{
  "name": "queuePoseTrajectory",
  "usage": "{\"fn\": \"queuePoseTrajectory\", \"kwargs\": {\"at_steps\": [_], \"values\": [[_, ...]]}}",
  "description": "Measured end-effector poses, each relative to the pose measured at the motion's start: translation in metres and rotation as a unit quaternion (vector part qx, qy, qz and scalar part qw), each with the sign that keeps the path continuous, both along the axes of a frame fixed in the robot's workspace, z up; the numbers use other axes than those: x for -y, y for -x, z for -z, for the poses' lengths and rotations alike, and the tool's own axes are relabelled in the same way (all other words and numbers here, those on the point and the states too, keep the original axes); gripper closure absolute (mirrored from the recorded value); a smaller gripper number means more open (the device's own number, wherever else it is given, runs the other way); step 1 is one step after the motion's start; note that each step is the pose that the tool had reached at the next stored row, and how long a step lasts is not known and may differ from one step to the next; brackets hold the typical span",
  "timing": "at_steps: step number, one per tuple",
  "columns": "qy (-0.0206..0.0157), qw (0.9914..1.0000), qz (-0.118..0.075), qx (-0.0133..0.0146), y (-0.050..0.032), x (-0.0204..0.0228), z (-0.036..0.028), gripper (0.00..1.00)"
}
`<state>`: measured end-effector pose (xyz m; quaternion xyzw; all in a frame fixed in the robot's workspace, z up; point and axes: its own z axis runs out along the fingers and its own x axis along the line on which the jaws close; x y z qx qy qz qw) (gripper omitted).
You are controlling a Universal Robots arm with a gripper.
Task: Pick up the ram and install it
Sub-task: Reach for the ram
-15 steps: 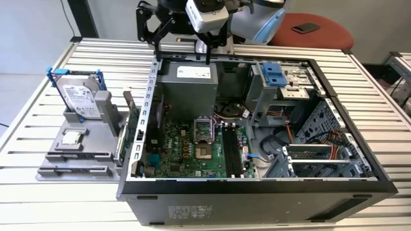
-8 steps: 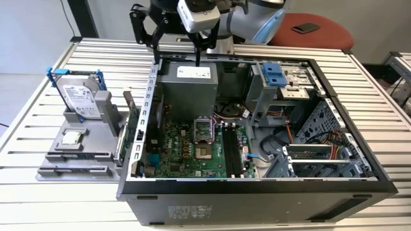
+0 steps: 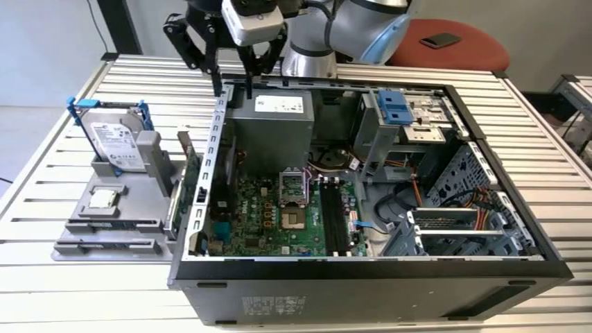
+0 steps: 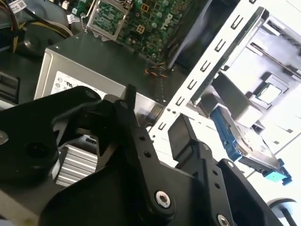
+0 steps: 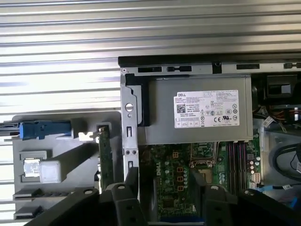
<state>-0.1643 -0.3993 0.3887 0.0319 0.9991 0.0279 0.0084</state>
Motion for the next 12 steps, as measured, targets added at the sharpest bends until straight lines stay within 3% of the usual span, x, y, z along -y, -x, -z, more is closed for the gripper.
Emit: {"fn": "queuePoseTrajectory", "kwargs": {"at_steps": [12], "values": [[0.0,1.0,0.0,0.0,0.0376,0.0,0.0,1.0]]}}
